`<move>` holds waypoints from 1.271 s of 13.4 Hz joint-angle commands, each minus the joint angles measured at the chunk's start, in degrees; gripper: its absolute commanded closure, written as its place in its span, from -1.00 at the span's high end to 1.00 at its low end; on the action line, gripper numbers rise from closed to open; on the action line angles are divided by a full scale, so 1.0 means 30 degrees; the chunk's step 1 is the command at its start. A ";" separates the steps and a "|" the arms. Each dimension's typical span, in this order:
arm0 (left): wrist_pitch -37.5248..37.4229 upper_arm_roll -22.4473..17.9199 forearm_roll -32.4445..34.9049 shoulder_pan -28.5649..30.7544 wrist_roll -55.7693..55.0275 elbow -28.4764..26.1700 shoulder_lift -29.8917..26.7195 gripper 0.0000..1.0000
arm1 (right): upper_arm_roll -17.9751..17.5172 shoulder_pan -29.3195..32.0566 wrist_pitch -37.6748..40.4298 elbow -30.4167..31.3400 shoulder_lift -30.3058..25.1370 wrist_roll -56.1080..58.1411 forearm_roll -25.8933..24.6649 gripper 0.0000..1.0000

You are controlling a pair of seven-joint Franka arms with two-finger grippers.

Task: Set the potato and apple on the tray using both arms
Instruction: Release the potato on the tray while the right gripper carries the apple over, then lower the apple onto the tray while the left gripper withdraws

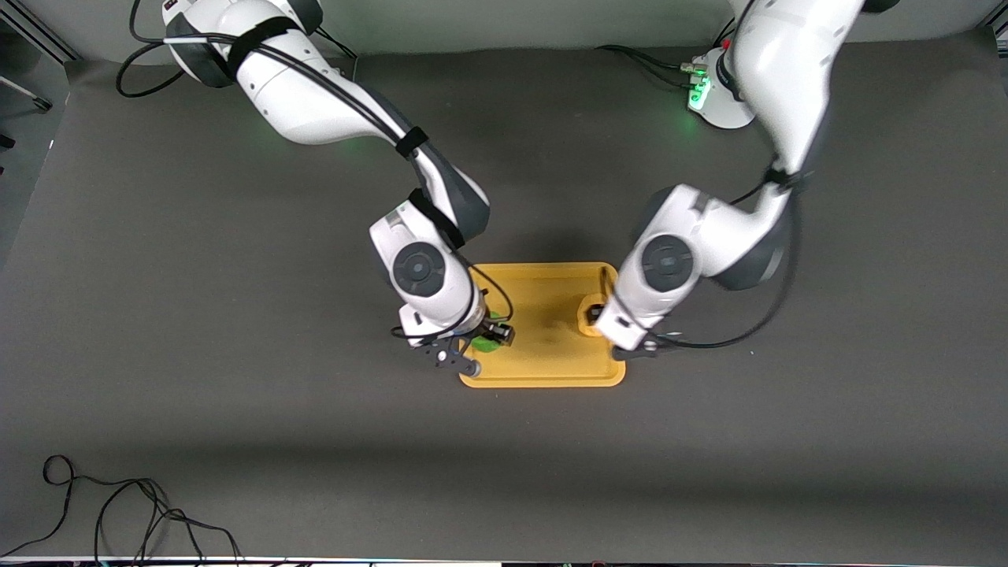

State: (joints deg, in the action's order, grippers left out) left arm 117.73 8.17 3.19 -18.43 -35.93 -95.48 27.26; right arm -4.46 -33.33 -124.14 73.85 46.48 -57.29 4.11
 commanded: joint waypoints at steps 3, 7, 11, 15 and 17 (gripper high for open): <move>-0.3288 0.0090 0.0167 0.4143 0.6919 -0.0868 -0.4274 1.00 | 0.0169 -0.1545 -0.1624 -0.1091 0.1966 -0.0943 -0.0346 -0.57; -0.5517 0.0090 -0.0067 0.6784 1.1030 -0.0838 -0.6619 1.00 | 0.0227 -0.1633 -0.2331 -0.1033 0.2555 -0.0826 -0.0549 -0.57; -0.6663 0.0061 -0.0243 0.7988 1.2647 -0.0838 -0.7796 1.00 | 0.0227 -0.1633 -0.1833 -0.0857 0.2497 -0.0942 -0.1283 -0.46; -0.6810 -0.0027 -0.0243 0.8428 1.3115 -0.0868 -0.8499 1.00 | 0.0227 -0.1575 -0.1688 -0.0886 0.2176 -0.0973 -0.1166 1.00; -0.6928 0.0002 -0.0243 0.8895 1.3701 -0.0868 -0.8762 1.00 | 0.0256 -0.1282 -0.0289 -0.0886 0.1009 -0.0710 -0.1166 1.00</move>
State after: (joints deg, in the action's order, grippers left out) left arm 97.49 7.74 3.08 6.31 2.52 -96.39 3.62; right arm -3.85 -37.78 -129.62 71.77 52.93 -58.72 1.44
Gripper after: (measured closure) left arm 0.000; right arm 0.022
